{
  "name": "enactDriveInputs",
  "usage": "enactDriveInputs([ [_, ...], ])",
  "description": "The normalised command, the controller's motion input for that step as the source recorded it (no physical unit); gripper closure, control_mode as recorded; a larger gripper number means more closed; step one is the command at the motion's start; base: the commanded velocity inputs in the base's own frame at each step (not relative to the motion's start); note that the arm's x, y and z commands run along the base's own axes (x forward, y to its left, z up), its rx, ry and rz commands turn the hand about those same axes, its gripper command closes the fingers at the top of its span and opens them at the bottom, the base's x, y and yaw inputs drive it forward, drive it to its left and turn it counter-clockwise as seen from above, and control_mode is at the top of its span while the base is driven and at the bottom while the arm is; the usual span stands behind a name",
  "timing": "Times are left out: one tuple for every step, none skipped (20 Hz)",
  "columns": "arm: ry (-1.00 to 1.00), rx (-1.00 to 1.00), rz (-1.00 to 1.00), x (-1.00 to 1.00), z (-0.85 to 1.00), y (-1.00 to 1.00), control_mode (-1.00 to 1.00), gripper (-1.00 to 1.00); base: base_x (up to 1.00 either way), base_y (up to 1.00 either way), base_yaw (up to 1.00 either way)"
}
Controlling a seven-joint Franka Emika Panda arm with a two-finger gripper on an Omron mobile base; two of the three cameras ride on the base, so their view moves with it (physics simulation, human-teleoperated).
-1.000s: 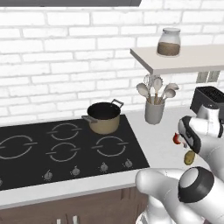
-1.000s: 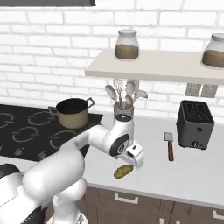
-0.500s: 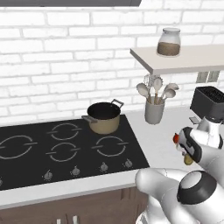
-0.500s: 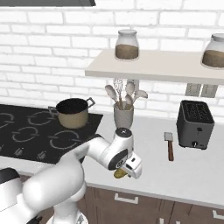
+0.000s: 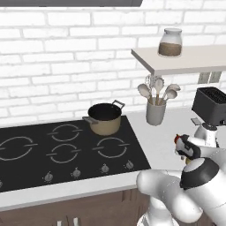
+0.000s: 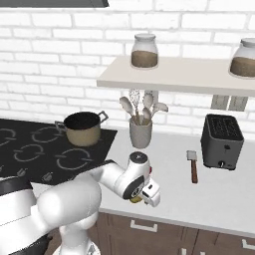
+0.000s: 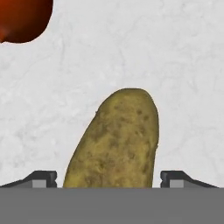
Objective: Put the potato and tomato in the pot. Retrieve the spatula and lightly stir the vegetables in the pot.
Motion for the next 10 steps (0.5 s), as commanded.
enactDriveInputs([
  [0.0, 0.0, 0.0, 0.01, -0.11, 0.0, -1.0, 1.0, 0.0, 0.0, 0.0],
  [-0.03, 0.0, 0.0, 0.0, -0.03, 0.01, -1.0, 1.0, 0.0, 0.0, 0.0],
  [-0.07, 0.0, 0.0, 0.0, 0.0, 0.06, -1.0, 1.0, 0.0, 0.0, 0.0],
  [-0.09, 0.0, 0.0, 0.0, 0.0, 0.09, -1.0, 1.0, 0.0, 0.0, 0.0],
  [-0.1, 0.0, 0.0, 0.0, 0.0, 0.13, -1.0, 1.0, 0.0, 0.0, 0.0],
  [-0.08, 0.0, 0.0, 0.0, 0.0, 0.18, -1.0, 1.0, 0.0, 0.0, 0.0],
  [-0.07, 0.0, 0.0, 0.0, 0.0, 0.26, -1.0, 1.0, 0.0, 0.0, 0.0],
  [-0.1, 0.0, 0.0, -0.03, 0.13, 0.29, -1.0, 1.0, 0.0, 0.0, 0.0],
  [-0.14, 0.0, 0.0, -0.15, 0.37, 0.32, -1.0, 1.0, 0.0, 0.0, 0.0],
  [-0.22, 0.0, 0.0, -0.32, 0.66, 0.44, -1.0, 1.0, 0.0, 0.0, 0.0],
])
